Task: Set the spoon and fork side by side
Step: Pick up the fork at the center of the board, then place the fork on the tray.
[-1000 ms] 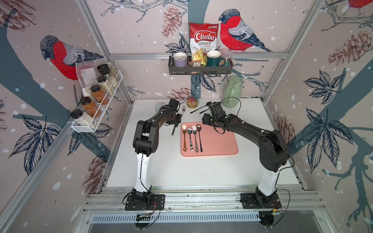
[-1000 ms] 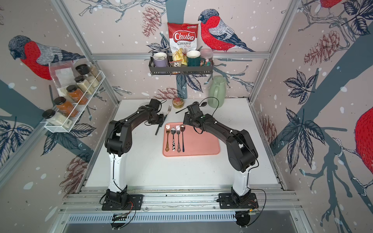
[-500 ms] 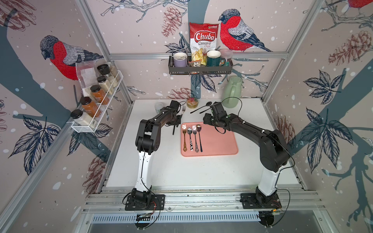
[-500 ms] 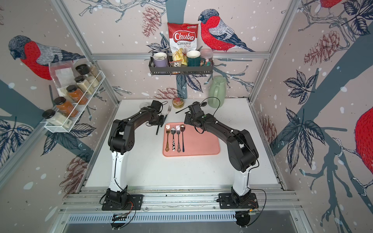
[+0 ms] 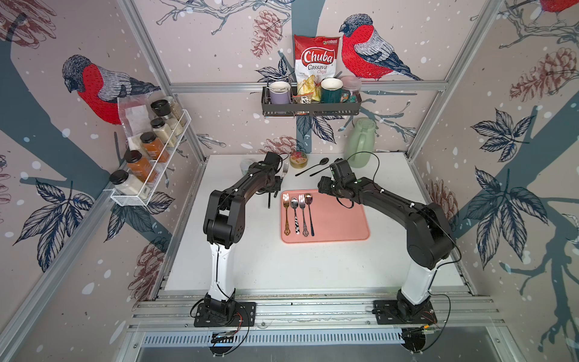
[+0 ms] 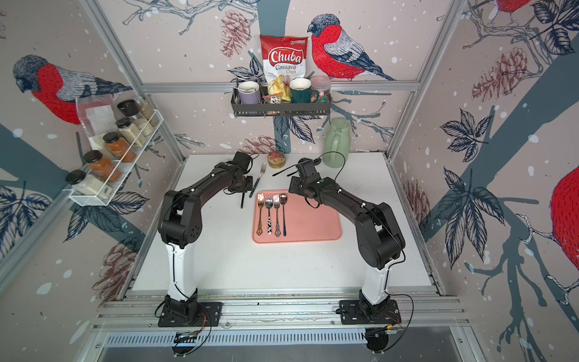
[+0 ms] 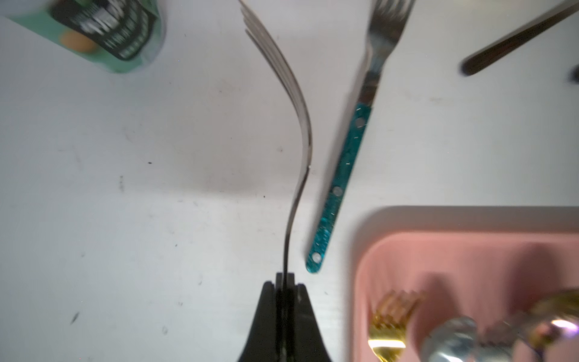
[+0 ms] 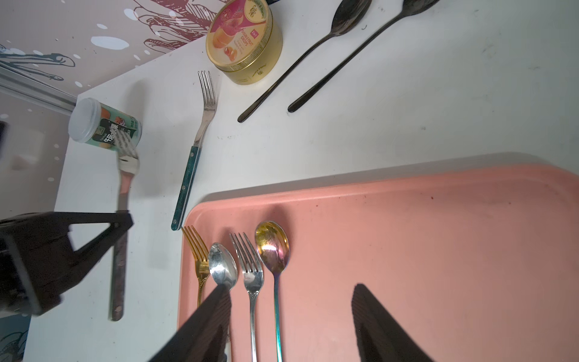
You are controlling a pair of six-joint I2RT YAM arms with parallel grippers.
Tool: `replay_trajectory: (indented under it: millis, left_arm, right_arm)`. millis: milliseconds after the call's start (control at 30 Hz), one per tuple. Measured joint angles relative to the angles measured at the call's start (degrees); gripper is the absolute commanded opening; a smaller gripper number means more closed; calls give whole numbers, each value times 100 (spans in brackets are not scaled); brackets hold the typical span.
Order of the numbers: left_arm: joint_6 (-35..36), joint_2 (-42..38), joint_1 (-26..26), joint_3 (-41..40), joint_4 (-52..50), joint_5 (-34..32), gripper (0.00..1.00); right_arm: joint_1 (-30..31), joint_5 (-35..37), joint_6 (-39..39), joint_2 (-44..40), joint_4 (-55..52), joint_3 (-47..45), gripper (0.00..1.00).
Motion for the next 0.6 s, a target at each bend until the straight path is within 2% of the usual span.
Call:
replay_trajectory:
  millis: [133, 300, 433, 600]
  left_arm:
    - [-214, -542, -466, -2, -181, -284, 2]
    - [-654, -796, -1217, -4, -415, -525, 3]
    - [-1069, -632, -1788, 33, -407, -535, 2]
    - [-1541, -37, -2380, 275, -321, -509, 2]
  right_arm:
    - [-203, -57, 55, -332, 149, -363, 63]
    - [-529, -210, 192, -914, 376, -1029, 62]
    - [-870, -337, 304, -1412, 581, -1637, 61]
    - [-1250, -540, 450, -1746, 697, -2094, 59]
